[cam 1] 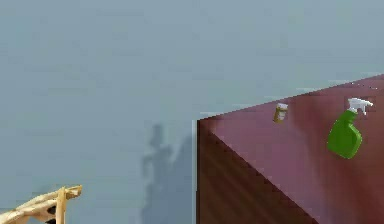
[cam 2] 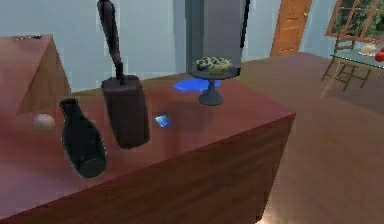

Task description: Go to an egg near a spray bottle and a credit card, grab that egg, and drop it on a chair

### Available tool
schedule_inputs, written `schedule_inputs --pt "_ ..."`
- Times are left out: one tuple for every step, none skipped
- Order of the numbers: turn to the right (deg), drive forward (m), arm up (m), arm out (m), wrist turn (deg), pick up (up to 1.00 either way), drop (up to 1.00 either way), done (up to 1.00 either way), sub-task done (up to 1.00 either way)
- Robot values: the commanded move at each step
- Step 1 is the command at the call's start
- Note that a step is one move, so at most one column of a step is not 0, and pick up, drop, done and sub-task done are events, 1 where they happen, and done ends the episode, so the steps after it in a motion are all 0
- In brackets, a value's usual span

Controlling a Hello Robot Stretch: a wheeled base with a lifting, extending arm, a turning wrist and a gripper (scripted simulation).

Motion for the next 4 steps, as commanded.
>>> schedule_inputs --pt "0.0 0.35 0.0 0.0 0.0 0.0 0.0 0.0 0.0" --pt "-6.0 0.0 0.0 0.0 0.0 0.0 0.0 0.0 0.0" --pt "0.0 0.25 0.0 0.0 0.0 0.0 0.0 0.0 0.0" --pt "0.0 0.0 0.5 0.0 0.0 0.0 0.0 0.0 0.0"
